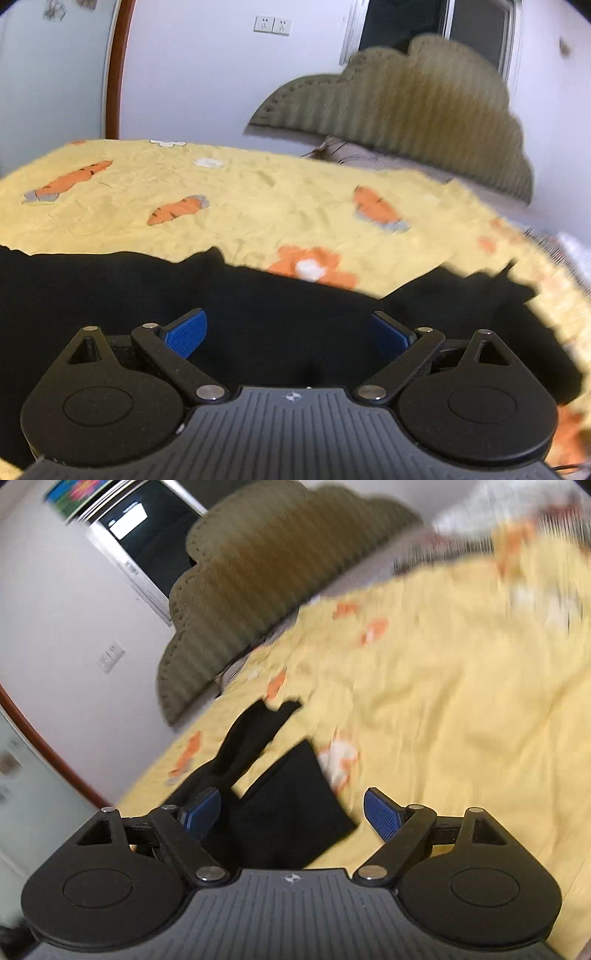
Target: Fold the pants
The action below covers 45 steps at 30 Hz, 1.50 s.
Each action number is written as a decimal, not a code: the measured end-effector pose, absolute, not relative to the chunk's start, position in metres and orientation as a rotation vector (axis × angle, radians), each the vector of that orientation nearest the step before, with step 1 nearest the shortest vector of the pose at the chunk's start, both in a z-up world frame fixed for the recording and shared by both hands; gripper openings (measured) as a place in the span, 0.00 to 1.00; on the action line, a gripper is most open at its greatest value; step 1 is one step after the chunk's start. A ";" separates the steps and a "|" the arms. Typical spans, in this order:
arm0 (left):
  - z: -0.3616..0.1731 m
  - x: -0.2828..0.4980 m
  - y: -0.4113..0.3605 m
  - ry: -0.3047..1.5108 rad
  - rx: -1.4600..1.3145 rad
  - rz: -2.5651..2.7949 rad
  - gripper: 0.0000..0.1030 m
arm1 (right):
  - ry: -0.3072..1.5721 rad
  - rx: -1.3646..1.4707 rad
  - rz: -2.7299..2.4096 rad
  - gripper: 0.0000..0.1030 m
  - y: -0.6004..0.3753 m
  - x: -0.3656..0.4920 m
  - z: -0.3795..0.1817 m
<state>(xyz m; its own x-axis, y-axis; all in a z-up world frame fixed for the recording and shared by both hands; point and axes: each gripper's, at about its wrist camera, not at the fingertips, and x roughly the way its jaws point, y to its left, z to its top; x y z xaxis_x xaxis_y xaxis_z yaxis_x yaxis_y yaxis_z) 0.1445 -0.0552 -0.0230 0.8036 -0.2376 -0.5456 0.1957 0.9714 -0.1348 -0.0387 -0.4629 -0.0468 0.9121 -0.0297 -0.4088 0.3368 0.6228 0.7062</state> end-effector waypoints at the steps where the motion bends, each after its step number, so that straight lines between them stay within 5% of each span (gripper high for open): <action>1: -0.030 0.147 -0.060 0.595 -0.054 -0.226 0.93 | 0.383 0.929 -0.198 0.83 -0.464 -0.038 -0.052; 12: -0.060 0.135 -0.084 0.549 0.172 -0.198 1.00 | 0.367 1.090 -0.208 0.77 -0.469 -0.032 -0.075; 16: -0.064 0.142 -0.075 0.594 0.123 -0.205 1.00 | 0.396 1.032 -0.292 0.18 -0.470 -0.018 -0.087; 20: -0.065 0.142 -0.071 0.598 0.101 -0.213 1.00 | 0.364 0.947 -0.373 0.08 -0.477 -0.021 -0.082; 29: -0.066 0.143 -0.074 0.613 0.118 -0.207 1.00 | 0.470 0.424 -0.750 0.09 -0.491 -0.024 -0.044; 34: -0.066 0.143 -0.074 0.614 0.118 -0.207 1.00 | 0.517 0.417 -0.395 0.11 -0.489 0.019 -0.029; 36: -0.066 0.142 -0.074 0.614 0.117 -0.207 1.00 | 0.546 0.430 -0.290 0.20 -0.496 0.051 -0.030; 37: -0.066 0.142 -0.074 0.615 0.116 -0.207 1.00 | 0.561 0.421 -0.265 0.35 -0.502 0.067 -0.033; 38: -0.066 0.142 -0.074 0.615 0.116 -0.207 1.00 | 0.588 0.419 -0.246 0.61 -0.509 0.081 -0.036; 39: -0.066 0.142 -0.074 0.615 0.114 -0.208 1.00 | 0.622 0.432 -0.220 0.73 -0.519 0.096 -0.043; 40: -0.066 0.142 -0.074 0.615 0.115 -0.208 1.00 | 0.658 0.456 -0.180 0.80 -0.528 0.108 -0.050; 42: -0.066 0.142 -0.074 0.615 0.113 -0.209 1.00 | 0.718 0.496 -0.100 0.78 -0.537 0.122 -0.067; 43: -0.066 0.142 -0.074 0.615 0.112 -0.210 1.00 | 0.711 0.467 -0.078 0.64 -0.534 0.122 -0.068; 44: -0.066 0.142 -0.074 0.615 0.111 -0.210 1.00 | 0.726 0.426 -0.062 0.24 -0.530 0.123 -0.068; 45: -0.066 0.142 -0.074 0.615 0.111 -0.210 1.00 | 0.747 0.401 -0.065 0.15 -0.527 0.123 -0.066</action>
